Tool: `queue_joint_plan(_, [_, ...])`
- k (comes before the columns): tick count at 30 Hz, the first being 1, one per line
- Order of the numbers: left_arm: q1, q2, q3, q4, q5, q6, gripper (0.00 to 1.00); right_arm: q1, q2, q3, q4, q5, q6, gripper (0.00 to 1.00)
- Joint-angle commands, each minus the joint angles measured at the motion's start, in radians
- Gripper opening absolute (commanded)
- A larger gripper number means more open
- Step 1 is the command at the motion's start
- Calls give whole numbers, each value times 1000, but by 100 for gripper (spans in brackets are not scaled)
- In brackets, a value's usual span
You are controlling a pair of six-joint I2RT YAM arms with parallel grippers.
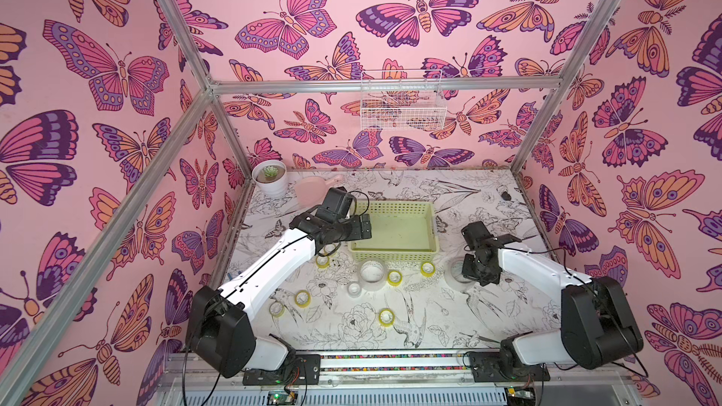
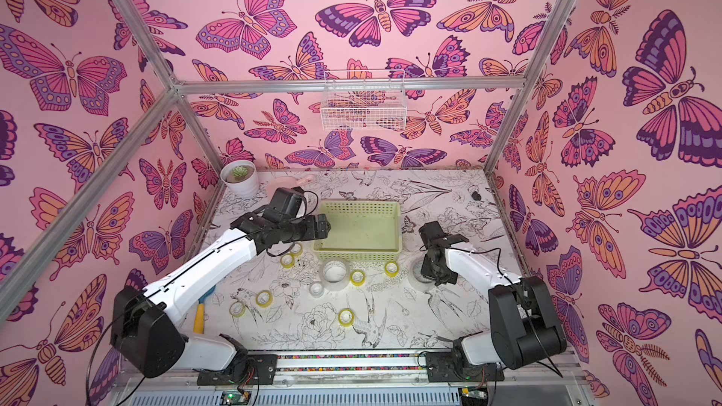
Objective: Put the transparent tape into the storage box
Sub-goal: Pick up the tape at the center of the board, then place the tape in the storage box.
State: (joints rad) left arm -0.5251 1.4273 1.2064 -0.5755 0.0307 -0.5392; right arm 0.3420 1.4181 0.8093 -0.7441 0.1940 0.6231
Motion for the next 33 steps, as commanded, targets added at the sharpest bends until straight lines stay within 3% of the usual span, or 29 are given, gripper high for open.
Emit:
queue_joint_plan(1, [-7,-4,2,2,9,13,100,-5,-50,75,-78,65,-19,0])
queue_joint_plan(6, [-7,-7,2,3,5,16,100,-2,-99,189,-156,88,-72,0])
queue_joint_plan(11, [-7,-19,-5,2,1,17,100,39,-57,365,-193,92,-129,0])
queue_joint_plan(21, [-7,-79,-37,2,-23,18,100,197,273,747,-192,52,-232,0])
queue_joint_plan(33, [-7,-131,-79,1,-54,15,100,270,529,848,-159,-50,-276,0])
